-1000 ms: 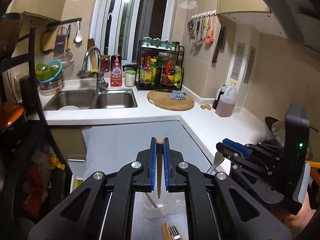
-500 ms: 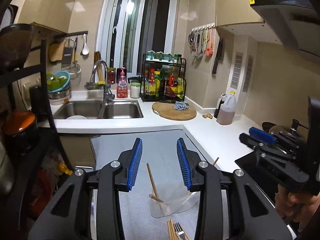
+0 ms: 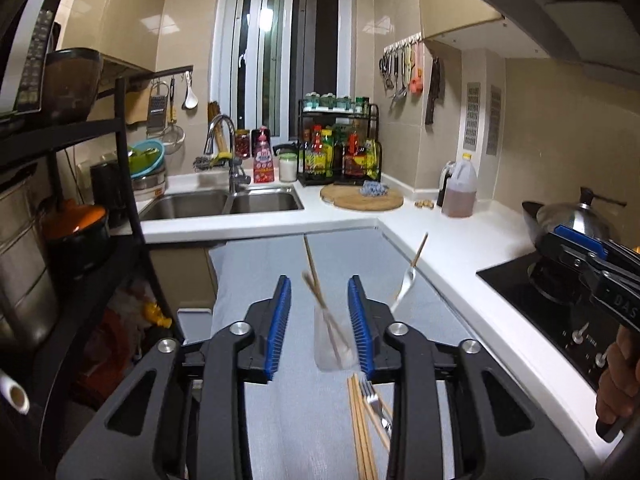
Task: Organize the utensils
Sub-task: 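Move both tools back down toward the remaining chopsticks and fork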
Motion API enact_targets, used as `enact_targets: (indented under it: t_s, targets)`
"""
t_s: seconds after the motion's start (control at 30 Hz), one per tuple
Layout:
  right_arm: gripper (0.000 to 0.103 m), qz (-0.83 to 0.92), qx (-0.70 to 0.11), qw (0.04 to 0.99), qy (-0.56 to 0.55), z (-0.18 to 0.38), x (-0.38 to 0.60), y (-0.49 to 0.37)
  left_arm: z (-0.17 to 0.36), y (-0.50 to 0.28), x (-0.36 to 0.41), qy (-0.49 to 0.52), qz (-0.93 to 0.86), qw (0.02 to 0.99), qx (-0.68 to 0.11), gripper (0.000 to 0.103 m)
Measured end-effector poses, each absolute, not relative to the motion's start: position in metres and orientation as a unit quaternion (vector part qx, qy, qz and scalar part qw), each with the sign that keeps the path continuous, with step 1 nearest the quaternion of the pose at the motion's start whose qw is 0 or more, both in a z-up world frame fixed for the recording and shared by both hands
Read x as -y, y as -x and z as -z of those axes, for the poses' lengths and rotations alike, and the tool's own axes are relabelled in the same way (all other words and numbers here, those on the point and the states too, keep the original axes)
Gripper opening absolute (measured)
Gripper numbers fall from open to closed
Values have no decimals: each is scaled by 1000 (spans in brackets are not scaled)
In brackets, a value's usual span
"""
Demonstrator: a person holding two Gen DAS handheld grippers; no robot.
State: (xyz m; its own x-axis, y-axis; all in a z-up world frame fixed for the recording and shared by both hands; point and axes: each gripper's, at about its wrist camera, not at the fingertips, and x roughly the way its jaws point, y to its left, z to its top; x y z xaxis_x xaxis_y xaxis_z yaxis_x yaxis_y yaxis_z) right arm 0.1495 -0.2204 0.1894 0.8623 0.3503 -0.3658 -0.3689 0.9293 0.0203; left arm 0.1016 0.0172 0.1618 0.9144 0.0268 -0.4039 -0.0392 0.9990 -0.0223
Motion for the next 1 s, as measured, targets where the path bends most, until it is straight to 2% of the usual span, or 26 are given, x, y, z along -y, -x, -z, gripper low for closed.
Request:
enact_targets:
  t_s: [0.1, 0.17, 0.23, 0.43, 0.53, 0.8, 1.0]
  targets:
    - [31, -189, -198, 962, 20, -164, 221, -133, -145, -92, -13, 14, -27, 975, -218, 24]
    - [14, -191, -208, 959, 14, -148, 223, -125, -137, -86, -12, 17, -30, 974, -224, 22]
    - [6, -193, -220, 956, 3, -133, 225, -119, -128, -83, -10, 21, -26, 972, -231, 22]
    - [8, -188, -248, 950, 1, -92, 225, -109, -102, -71, -10, 29, -18, 970, -242, 17]
    - [8, -199, -264, 944, -3, -70, 223, -104, -72, -61, -14, 46, -2, 967, -252, 13]
    - [8, -215, -313, 925, 3, -7, 209, -92, 23, -45, -9, 82, 26, 946, -312, 12]
    - [12, -212, -348, 913, 12, 32, 202, -85, 52, -37, 6, 72, 46, 939, -334, 12]
